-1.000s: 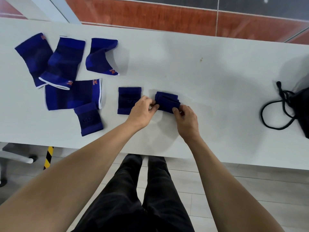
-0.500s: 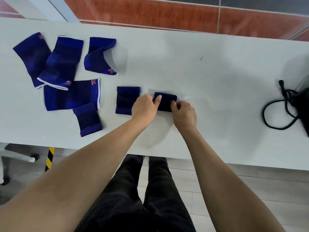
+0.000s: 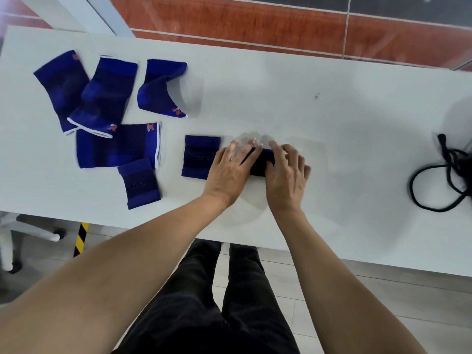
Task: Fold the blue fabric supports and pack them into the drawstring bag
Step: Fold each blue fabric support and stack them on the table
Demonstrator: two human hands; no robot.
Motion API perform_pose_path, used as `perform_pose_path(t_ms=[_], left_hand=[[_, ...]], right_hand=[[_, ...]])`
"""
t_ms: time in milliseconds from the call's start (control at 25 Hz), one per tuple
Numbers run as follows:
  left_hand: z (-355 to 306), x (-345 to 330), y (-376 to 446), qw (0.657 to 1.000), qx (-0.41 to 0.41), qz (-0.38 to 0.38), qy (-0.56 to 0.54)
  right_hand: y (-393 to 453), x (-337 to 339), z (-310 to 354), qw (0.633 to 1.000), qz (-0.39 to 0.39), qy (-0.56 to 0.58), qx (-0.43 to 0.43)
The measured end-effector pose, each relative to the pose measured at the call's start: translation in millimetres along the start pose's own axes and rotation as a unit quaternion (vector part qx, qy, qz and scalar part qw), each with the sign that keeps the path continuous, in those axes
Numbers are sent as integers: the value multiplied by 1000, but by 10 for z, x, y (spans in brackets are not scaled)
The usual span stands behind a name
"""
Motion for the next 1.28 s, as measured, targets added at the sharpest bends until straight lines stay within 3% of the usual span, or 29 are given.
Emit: perform_pose_path(t_ms=[80,240,640,880,1040,1280], left_hand=[[-10,-10,-7,999,15,33,2],[-2,-9,37,997,23,67,19],[-103,67,88,993,60,97,2],[-15,309,-203,992,108,15,-63],[281,477,-538,984,166,13,-68],[812,796,-1084,969,237,-43,-60]], right_hand=[[-44,-92,-31,998,-30,-38,46],[-7,-201,-166,992,-15,-86,86],[60,-114,-98,996,17,-62,67],[96,67,-20,997,18,-24,78],[102,197,153,996,-11,-8,93],[-118,129,876,985,25,9,170]])
Point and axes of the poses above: each hand's wrist, its own y-axis towards the middle knuckle, its own x-axis out of the back of the hand, z = x × y, the point moved 3 cm from there along y, towards the middle knuckle, and after that the axes turned 14 degrees about -y, right-handed, at the moved point
